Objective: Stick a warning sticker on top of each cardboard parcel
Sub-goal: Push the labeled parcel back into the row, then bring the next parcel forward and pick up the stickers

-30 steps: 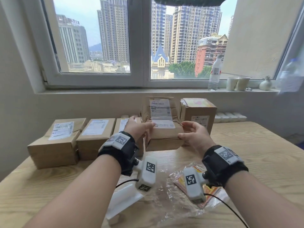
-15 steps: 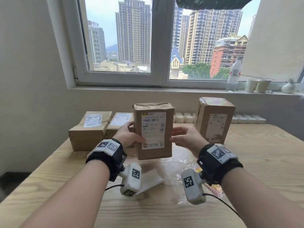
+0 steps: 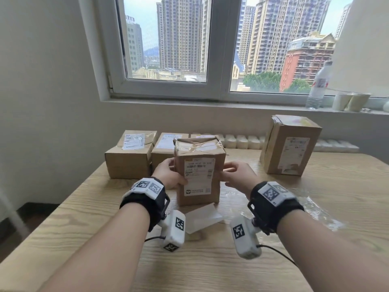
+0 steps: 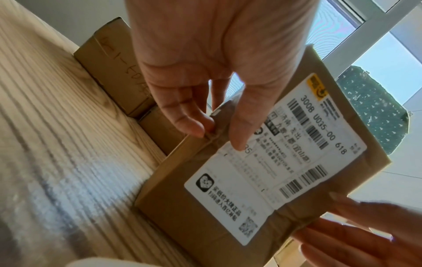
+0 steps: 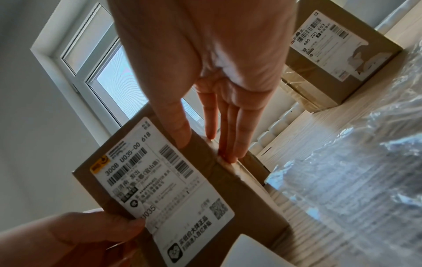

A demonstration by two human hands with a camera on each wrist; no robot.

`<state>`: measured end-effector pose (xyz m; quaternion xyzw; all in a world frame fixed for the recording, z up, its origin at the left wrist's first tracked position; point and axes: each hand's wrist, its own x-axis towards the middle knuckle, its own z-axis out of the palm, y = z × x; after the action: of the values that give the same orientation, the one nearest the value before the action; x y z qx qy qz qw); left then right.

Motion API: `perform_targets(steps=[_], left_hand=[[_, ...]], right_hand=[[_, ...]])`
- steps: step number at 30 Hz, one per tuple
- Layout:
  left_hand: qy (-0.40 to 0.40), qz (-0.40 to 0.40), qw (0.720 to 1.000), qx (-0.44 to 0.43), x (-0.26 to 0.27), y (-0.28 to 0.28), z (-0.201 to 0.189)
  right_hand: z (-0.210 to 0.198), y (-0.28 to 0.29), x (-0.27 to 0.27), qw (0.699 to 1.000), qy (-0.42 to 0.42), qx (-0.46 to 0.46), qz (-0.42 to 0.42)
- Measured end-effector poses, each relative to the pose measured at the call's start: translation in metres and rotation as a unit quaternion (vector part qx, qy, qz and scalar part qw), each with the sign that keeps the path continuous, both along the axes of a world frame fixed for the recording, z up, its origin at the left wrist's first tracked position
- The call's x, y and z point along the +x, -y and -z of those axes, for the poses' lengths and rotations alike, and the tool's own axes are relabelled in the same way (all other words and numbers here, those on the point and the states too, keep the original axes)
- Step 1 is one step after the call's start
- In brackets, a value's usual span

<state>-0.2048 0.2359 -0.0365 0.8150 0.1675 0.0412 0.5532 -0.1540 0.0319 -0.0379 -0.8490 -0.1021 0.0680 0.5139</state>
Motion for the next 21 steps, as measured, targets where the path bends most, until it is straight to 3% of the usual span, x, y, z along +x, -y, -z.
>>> perform_targets(steps=[9,14,21], left_hand=[[-0.03,-0.06,0.998,-0.021,-0.012,0.0,-0.008],[0.057,-0.173,0.983,0.017,-0.038,0.009,-0.025],[0.004,0.005,0.999,-0.047,-0.052,0.082,-0.031]], right_hand=[[-0.013,0.016,-0.015,1.0,0.0,0.012,0.01],[-0.024,0.052,-0.032,0.999,0.024,0.004,0.037],[-0.017,0.101,-0.053,0.993,0.055,-0.072,0.075]])
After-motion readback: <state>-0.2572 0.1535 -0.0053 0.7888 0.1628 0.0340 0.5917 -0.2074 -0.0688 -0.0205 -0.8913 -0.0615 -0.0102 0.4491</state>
